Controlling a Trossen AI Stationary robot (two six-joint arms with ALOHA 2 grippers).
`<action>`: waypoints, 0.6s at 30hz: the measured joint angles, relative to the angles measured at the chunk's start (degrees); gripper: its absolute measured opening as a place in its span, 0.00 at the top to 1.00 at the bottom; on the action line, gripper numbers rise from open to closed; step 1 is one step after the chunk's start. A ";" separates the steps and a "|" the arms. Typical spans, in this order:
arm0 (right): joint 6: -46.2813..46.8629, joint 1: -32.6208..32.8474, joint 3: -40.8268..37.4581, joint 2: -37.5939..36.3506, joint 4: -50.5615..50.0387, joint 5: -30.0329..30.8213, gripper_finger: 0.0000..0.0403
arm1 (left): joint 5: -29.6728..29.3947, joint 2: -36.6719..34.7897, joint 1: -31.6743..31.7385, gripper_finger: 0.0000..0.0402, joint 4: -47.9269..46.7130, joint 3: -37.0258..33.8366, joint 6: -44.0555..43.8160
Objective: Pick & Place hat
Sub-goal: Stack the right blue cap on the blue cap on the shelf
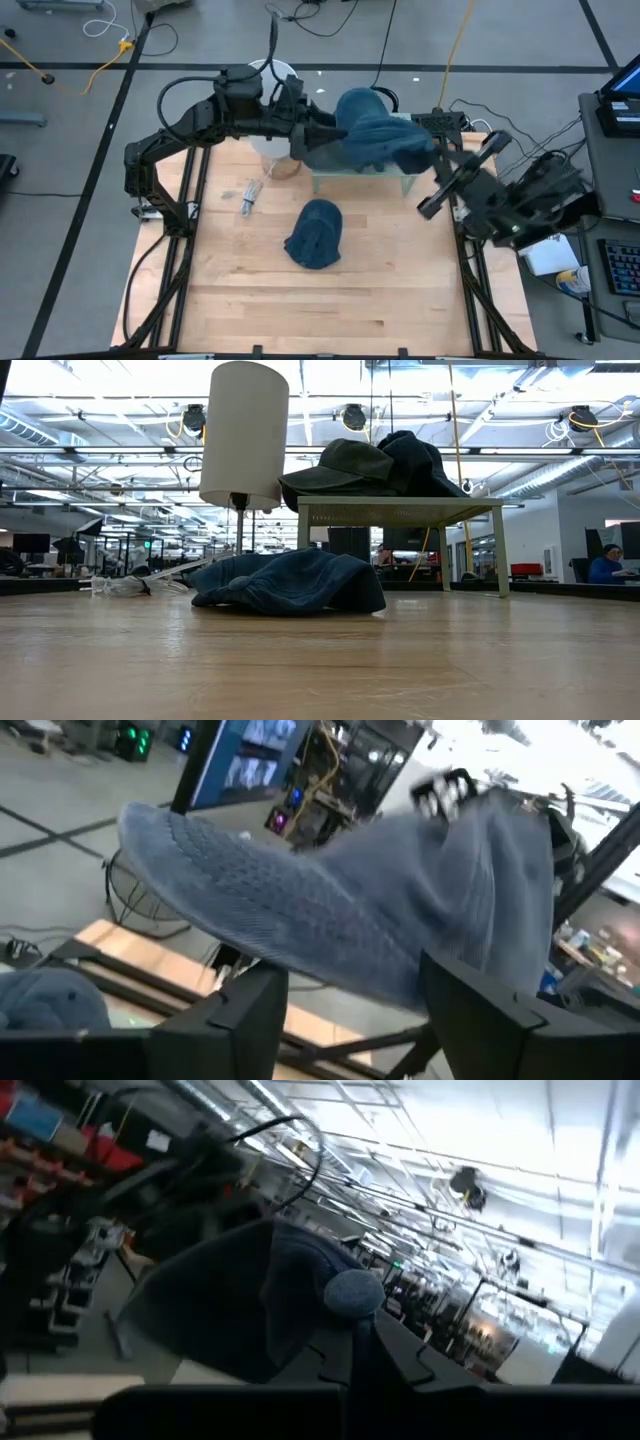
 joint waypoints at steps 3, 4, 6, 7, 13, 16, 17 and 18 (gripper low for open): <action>1.06 -1.32 3.93 -0.12 0.33 0.03 1.00 | 1.44 0.00 0.06 0.40 -1.81 0.00 0.31; 1.50 -1.95 5.25 -0.22 0.95 0.11 0.99 | 1.57 0.00 0.04 0.39 -2.29 0.00 0.19; 3.10 -2.91 8.09 -0.32 2.21 0.44 0.99 | 1.61 -0.01 -0.14 0.37 -4.04 0.00 -0.35; 3.96 -3.44 9.49 -0.36 2.51 0.96 0.99 | 1.69 -0.01 -0.30 0.37 -5.00 0.00 -1.27; 11.63 -10.02 14.79 -0.41 2.55 8.03 0.99 | 4.38 0.00 -0.87 0.36 -6.17 0.00 -4.44; 14.37 -14.55 14.96 -0.38 2.50 10.09 0.99 | 4.52 0.00 -1.41 0.36 -5.89 0.00 -5.59; 14.83 -16.04 14.93 -0.32 2.40 10.61 0.99 | 4.66 0.00 -1.56 0.37 -5.28 0.00 -5.81; 15.27 -17.50 14.90 -0.29 2.08 10.71 0.99 | 5.14 -0.01 -1.58 0.37 -4.72 0.00 -6.09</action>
